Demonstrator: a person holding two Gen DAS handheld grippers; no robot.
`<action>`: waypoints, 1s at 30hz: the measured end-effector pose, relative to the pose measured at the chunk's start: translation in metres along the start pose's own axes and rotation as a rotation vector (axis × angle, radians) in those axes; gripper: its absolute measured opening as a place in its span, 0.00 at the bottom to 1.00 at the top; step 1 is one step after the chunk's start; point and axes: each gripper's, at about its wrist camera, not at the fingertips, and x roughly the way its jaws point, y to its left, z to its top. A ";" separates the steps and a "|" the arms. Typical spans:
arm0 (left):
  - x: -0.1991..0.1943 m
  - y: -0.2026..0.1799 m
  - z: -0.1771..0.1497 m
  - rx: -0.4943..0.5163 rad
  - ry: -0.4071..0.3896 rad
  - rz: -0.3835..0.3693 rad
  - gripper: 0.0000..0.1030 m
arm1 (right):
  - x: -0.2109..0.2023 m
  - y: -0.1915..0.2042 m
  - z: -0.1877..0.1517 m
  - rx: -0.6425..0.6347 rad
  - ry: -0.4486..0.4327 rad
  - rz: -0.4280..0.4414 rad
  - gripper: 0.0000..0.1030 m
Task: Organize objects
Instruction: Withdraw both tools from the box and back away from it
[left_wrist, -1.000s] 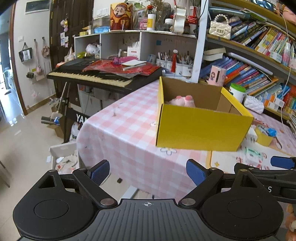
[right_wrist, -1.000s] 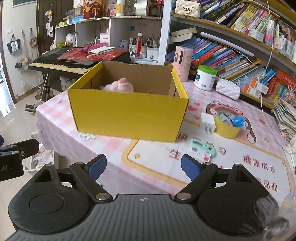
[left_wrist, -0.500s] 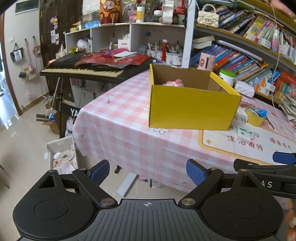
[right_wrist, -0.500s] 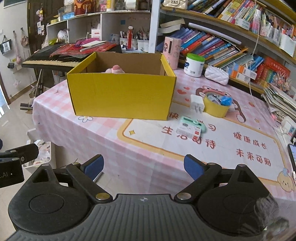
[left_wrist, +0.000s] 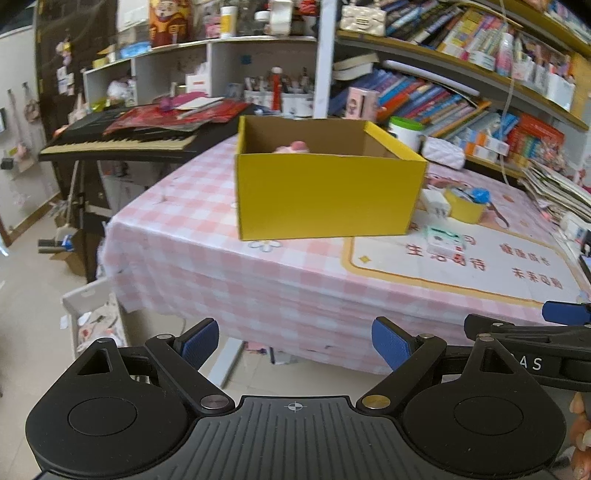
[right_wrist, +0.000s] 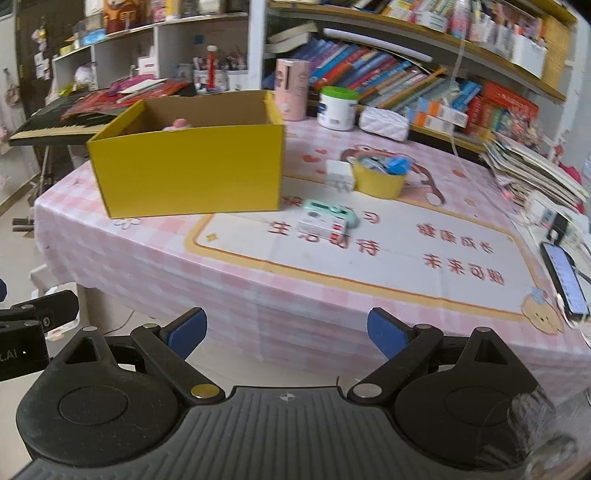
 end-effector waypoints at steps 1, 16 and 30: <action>0.001 -0.003 0.000 0.009 0.000 -0.011 0.89 | -0.001 -0.004 -0.001 0.009 0.001 -0.010 0.91; 0.018 -0.049 0.012 0.114 0.002 -0.143 0.89 | -0.006 -0.054 -0.008 0.128 0.015 -0.140 0.91; 0.041 -0.069 0.029 0.111 0.003 -0.145 0.89 | 0.016 -0.075 0.009 0.125 0.022 -0.133 0.91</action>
